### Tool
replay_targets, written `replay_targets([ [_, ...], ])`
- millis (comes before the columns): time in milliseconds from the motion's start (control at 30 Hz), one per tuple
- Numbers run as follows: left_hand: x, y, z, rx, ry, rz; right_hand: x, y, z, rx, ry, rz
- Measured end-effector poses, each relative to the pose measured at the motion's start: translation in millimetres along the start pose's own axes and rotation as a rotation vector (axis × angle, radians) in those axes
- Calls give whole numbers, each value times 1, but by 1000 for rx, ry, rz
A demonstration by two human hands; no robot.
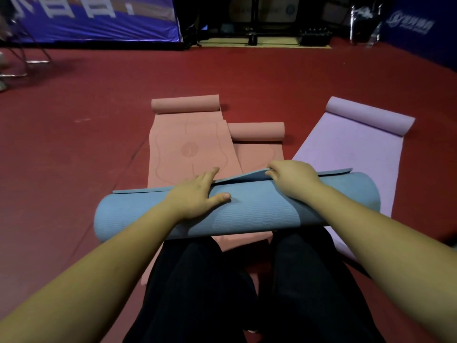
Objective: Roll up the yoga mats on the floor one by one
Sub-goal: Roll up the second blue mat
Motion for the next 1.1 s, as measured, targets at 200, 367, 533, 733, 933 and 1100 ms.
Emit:
replay_targets([
  [200,-9,-1,9,43,-67,6,-3,17,-18,-39,-74,93],
  [367,-1,-6,15,60,-112,85,-12,30,-26,68,-36,-7],
  [533,57,-26,44,-19,-104,14,-9,31,-25,118,-25,25],
  [733,92,-8,70,-215,-100,-146,-1,32,-34,291,-49,259],
  [933,80,-11,81,-236,-173,-156,-23,73,-99,256,105,1137],
  [1100,74,-13,81,-270,-196,-185,-42,120,-96,-141,613,2164],
])
Point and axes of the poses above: each hand's wrist, its own z-axis towards the middle knuckle, its own y-axis out of the palm, x = y × z, the point moved 4 cm from there along z, towards the middle knuckle, and after that the axes turned 14 degrees about -x, right-handed, at the moved point
